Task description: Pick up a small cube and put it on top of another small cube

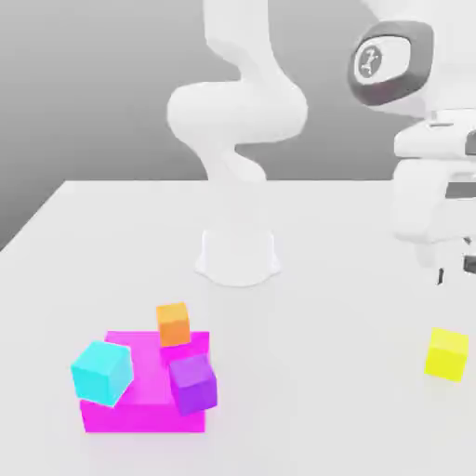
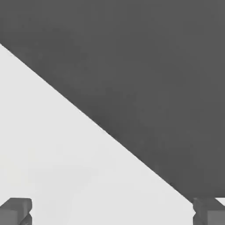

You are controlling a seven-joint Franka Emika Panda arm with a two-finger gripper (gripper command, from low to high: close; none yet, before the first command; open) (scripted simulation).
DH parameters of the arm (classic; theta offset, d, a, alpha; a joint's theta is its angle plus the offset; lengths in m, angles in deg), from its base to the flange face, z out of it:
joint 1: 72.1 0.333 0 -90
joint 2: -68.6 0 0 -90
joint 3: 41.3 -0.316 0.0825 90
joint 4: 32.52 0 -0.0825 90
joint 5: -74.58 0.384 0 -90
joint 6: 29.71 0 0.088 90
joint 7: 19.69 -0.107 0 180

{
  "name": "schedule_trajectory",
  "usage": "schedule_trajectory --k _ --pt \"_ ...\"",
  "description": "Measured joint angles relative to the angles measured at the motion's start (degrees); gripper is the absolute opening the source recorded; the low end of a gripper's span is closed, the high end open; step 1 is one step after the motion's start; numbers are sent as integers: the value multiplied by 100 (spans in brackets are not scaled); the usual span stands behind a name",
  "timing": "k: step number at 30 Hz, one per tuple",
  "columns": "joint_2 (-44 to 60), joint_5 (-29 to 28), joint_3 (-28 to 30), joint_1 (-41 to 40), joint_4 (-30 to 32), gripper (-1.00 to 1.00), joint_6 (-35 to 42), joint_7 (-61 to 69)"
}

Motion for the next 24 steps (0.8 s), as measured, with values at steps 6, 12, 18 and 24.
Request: schedule_trajectory --k 6,12,18,24 --pt "1136 28 -395 552 356 0 -583 415" --pt "2145 -723 87 1110 257 0 -1255 -53" --pt "2559 -1134 548 1487 158 -100 -1559 -363" --pt "2289 -851 260 1260 225 -100 -1368 -151"
